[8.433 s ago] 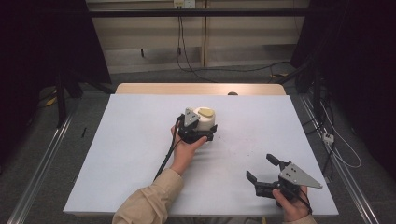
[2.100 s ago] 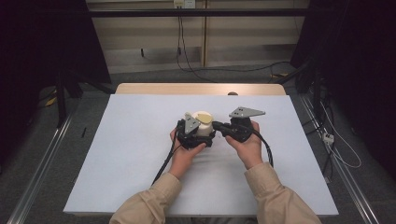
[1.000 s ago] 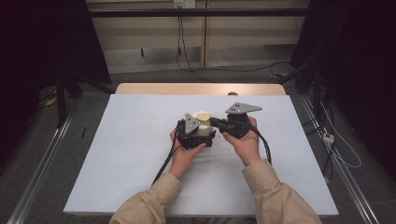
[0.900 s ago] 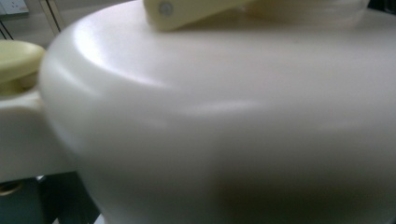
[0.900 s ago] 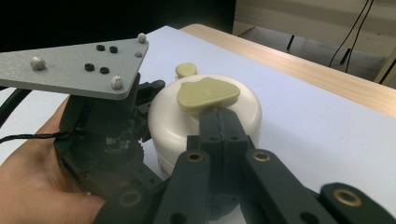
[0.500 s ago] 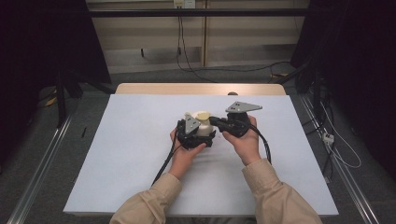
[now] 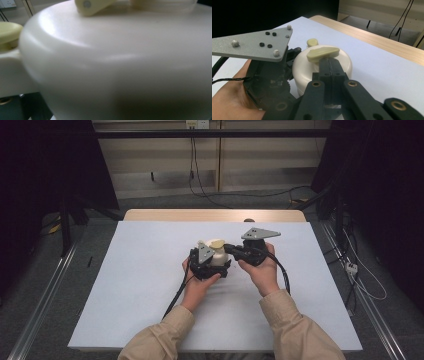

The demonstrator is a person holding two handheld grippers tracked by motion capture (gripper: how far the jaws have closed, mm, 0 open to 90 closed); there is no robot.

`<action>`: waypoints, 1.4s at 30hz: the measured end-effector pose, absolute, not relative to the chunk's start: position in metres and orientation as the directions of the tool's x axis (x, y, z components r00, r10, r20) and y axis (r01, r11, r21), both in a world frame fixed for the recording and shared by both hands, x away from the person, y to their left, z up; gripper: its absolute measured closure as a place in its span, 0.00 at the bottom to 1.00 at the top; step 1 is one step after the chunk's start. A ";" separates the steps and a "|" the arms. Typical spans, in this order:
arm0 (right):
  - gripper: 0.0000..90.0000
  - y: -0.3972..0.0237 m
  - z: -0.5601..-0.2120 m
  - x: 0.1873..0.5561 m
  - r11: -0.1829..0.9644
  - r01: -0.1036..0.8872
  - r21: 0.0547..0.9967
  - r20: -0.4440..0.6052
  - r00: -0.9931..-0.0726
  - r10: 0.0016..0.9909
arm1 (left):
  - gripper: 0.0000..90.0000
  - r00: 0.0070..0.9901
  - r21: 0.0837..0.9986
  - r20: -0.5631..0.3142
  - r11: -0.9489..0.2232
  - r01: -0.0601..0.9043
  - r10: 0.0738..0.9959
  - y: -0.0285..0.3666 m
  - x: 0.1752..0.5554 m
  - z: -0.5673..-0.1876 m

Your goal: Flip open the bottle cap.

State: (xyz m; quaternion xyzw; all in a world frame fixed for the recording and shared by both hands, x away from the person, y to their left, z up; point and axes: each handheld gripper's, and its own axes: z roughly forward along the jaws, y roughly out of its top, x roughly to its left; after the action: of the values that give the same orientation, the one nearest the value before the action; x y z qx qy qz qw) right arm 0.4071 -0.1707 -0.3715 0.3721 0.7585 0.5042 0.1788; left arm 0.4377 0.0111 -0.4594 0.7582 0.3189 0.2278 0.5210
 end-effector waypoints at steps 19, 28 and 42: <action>1.00 -0.163 -0.366 0.411 0.222 0.369 0.903 0.093 -0.669 0.737 | 0.05 0.693 0.935 0.014 -0.254 0.246 0.721 0.011 0.438 -0.459; 1.00 -0.160 -0.363 0.412 0.229 0.361 0.904 0.083 -0.674 0.734 | 0.05 0.692 0.936 0.013 -0.252 0.245 0.722 0.011 0.438 -0.459; 0.99 -0.156 -0.361 0.414 0.229 0.358 0.905 0.083 -0.677 0.731 | 0.05 0.692 0.937 0.012 -0.250 0.246 0.722 0.011 0.438 -0.460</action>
State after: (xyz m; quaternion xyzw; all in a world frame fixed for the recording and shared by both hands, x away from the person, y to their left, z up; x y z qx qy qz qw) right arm 0.4144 -0.1562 -0.3611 0.3571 0.7622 0.5078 0.1837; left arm 0.4375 0.0105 -0.4595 0.7570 0.3196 0.2281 0.5223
